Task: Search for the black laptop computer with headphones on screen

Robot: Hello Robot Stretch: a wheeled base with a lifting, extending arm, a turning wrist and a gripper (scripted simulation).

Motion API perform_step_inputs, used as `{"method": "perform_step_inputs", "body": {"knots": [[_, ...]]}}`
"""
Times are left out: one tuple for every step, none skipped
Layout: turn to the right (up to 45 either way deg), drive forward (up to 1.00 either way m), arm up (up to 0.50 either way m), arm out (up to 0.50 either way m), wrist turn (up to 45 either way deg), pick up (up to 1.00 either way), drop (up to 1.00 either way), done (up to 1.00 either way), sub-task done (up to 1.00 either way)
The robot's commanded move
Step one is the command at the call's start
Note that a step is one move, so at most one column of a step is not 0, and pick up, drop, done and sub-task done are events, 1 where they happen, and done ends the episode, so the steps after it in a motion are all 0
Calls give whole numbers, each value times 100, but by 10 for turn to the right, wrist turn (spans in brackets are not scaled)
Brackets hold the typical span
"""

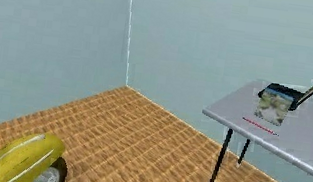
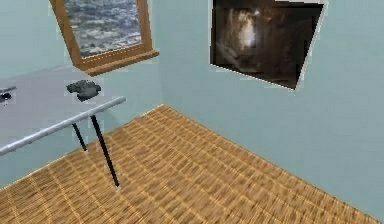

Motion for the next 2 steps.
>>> {"method": "perform_step_inputs", "body": {"knots": [[0, 45, 0, 0, 0, 0, 0, 0, 0], [450, 0, 0, 0, 0, 0, 0, 0, 0]]}}
